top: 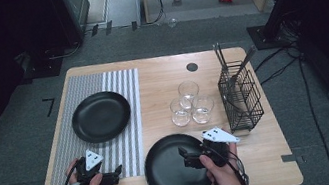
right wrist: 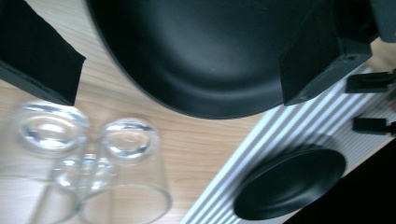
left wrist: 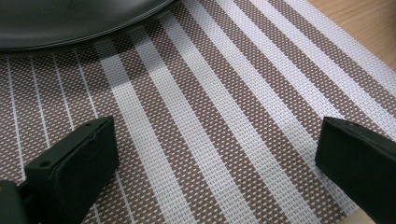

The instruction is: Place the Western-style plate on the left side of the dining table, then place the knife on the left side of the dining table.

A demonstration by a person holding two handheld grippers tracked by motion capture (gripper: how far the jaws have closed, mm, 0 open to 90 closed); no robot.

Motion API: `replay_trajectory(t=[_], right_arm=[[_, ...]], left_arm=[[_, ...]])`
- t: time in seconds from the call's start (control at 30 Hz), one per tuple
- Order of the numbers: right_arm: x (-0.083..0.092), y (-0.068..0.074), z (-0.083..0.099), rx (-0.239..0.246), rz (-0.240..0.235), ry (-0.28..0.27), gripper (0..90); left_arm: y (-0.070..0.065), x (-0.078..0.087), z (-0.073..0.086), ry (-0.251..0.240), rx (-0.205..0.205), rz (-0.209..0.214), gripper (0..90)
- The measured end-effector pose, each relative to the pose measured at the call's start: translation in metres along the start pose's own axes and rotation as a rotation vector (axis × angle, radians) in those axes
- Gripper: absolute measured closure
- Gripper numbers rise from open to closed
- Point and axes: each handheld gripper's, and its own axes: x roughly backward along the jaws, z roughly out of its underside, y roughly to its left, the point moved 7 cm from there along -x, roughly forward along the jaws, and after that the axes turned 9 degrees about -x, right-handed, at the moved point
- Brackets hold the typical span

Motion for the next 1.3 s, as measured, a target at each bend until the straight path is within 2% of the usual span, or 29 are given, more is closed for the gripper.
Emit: replay_trajectory(t=[0.23, 0.33, 0.53, 0.77, 1.3], right_arm=[[0.013, -0.022, 0.002, -0.017, 0.051, -0.035, 0.0], [0.020, -0.034, 0.001, -0.032, 0.106, -0.055, 0.0], [0.039, -0.051, -0.004, -0.008, 0.177, -0.097, 0.0], [0.054, -0.068, -0.016, -0.028, 0.207, -0.134, 0.0], [0.070, -0.088, -0.045, 0.013, 0.289, -0.218, 0.2]], left_arm=[[0.000, 0.000, 0.000, 0.000, 0.000, 0.000, 0.0], [0.000, 0.000, 0.000, 0.000, 0.000, 0.000, 0.0], [0.000, 0.000, 0.000, 0.000, 0.000, 0.000, 0.0], [0.000, 0.000, 0.000, -0.001, 0.001, -0.001, 0.0], [0.000, -0.001, -0.001, 0.000, 0.003, -0.004, 0.0]])
